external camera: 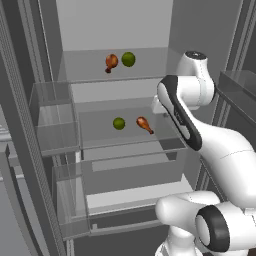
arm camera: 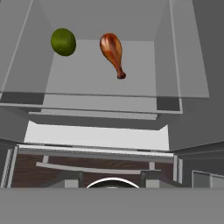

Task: Place one lime and one chicken drumstick in each tupperware on the nearby counter, to pack two identical lunches.

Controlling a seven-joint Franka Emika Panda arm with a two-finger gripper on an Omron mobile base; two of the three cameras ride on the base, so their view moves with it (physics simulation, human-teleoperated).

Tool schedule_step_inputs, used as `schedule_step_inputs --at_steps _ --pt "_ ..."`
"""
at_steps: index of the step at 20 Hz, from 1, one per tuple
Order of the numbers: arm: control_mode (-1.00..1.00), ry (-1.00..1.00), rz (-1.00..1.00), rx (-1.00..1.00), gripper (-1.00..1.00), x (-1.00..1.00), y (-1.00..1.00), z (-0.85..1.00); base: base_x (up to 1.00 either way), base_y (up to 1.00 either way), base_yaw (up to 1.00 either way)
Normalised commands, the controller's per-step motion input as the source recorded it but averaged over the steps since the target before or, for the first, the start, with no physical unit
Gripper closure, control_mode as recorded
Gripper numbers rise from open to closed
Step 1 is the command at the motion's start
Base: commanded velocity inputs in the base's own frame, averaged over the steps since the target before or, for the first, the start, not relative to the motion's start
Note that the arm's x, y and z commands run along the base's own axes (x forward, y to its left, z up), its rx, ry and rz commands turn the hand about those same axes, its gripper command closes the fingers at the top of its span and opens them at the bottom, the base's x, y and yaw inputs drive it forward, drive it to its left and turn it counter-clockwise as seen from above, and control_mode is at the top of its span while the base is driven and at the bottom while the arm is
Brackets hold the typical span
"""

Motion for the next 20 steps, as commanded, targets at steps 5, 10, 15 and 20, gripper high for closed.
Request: schedule_step_inputs --at_steps 5,10,15,20 --pt "-1.00 0.00 0.00 0.00 -1.00 0.00 0.00 0.00 0.00 0.00 0.00" --pt "-1.00 -0.01 0.00 0.00 -1.00 0.00 0.01 -0.23 0.00 0.00 0.00" --pt "-1.00 -0.15 0.00 0.00 -1.00 0.02 0.03 -0.73 0.00 0.00 0.00" --pt "-1.00 -0.14 0.11 0.00 -1.00 0.18 0.00 -0.47 0.00 0.00 0.00"
